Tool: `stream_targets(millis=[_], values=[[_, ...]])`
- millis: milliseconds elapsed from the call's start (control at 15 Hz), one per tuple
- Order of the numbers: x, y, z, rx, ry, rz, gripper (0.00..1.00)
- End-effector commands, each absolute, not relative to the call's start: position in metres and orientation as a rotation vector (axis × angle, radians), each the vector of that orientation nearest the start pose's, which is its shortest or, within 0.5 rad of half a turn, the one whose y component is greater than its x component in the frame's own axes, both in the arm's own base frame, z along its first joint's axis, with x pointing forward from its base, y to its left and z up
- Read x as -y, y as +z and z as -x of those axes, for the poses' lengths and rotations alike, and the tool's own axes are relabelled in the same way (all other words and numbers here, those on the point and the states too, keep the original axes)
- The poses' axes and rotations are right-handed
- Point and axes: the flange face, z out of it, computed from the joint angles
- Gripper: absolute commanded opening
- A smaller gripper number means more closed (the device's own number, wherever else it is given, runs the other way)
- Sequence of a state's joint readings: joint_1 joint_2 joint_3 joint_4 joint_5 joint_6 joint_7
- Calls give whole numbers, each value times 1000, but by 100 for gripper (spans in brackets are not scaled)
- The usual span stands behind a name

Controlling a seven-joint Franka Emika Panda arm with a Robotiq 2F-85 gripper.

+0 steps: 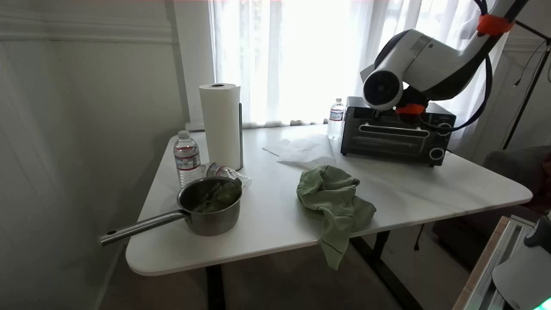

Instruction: Close the oven door

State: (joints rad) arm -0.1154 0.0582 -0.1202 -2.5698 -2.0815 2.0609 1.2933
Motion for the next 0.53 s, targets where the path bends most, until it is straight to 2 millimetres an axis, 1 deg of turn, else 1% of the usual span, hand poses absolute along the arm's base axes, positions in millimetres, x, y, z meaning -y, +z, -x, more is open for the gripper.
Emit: stream_targets(millis=[0, 133, 267, 467], values=[[156, 243, -427, -228, 492, -1696, 100], [153, 244, -426, -226, 513, -1673, 100], [145, 248, -424, -227, 545, -1656, 100], [124, 259, -420, -238, 619, -1621, 100]])
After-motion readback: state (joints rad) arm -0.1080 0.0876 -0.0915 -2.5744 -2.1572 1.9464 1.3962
